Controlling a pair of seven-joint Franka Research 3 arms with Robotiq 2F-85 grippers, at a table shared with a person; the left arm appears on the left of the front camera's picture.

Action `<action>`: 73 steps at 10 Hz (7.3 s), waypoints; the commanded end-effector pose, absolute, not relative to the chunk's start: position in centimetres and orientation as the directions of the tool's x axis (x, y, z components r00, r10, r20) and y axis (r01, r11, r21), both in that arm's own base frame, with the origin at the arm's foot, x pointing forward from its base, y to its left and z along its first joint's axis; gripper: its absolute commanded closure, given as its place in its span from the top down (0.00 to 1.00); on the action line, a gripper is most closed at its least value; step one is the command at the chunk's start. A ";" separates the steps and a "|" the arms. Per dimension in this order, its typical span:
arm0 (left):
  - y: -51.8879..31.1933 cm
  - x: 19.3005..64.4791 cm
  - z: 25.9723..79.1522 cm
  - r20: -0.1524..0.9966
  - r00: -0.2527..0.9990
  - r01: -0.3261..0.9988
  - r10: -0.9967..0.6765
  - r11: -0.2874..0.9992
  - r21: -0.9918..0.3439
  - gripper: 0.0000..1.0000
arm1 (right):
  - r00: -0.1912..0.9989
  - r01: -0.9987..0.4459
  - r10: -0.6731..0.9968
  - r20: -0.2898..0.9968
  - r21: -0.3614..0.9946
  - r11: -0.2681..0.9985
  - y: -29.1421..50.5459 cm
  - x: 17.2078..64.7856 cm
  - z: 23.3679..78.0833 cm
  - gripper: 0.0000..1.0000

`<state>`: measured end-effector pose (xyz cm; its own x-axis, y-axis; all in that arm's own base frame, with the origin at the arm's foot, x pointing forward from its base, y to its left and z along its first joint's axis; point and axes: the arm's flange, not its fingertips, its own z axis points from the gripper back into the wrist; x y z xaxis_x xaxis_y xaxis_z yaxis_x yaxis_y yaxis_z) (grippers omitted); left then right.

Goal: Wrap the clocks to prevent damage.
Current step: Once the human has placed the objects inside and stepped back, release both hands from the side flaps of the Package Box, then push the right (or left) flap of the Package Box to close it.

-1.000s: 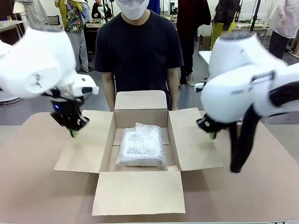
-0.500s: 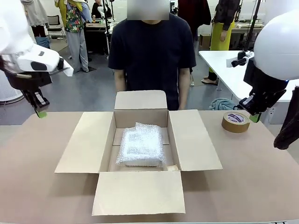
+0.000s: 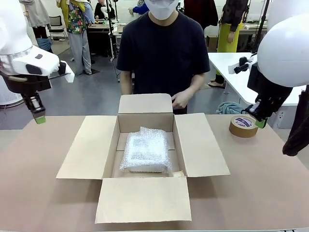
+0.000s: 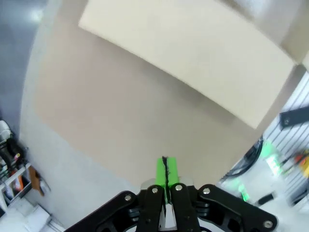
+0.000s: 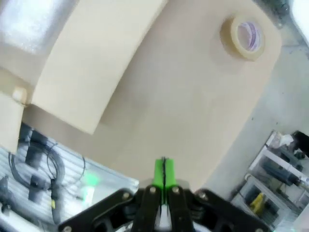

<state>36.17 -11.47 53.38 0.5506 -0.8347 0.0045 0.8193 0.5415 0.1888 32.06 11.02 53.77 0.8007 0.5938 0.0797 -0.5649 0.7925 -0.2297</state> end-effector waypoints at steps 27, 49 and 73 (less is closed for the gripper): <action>-6.0 37.0 55.1 -0.108 0.000 0.987 -0.994 -0.018 0.162 0.00 | 0.320 -0.928 0.943 -0.089 -0.231 0.293 7.1 30.8 54.2 0.01; 4.3 44.7 31.8 0.798 0.162 0.987 -0.581 0.096 -0.131 0.00 | 0.320 -0.928 0.943 -0.089 -0.231 0.293 7.1 30.8 54.2 0.01; -16.7 48.6 26.2 0.975 -0.014 0.995 -0.221 -0.095 -0.007 0.00 | 0.320 -0.928 0.943 -0.089 -0.231 0.293 7.1 30.8 54.2 0.01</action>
<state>48.19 -17.17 27.72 0.0061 -0.2052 0.9787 0.9922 -0.1210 -0.0316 30.77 6.88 54.28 0.3056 0.9477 -0.0923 -0.9314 0.2774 -0.2355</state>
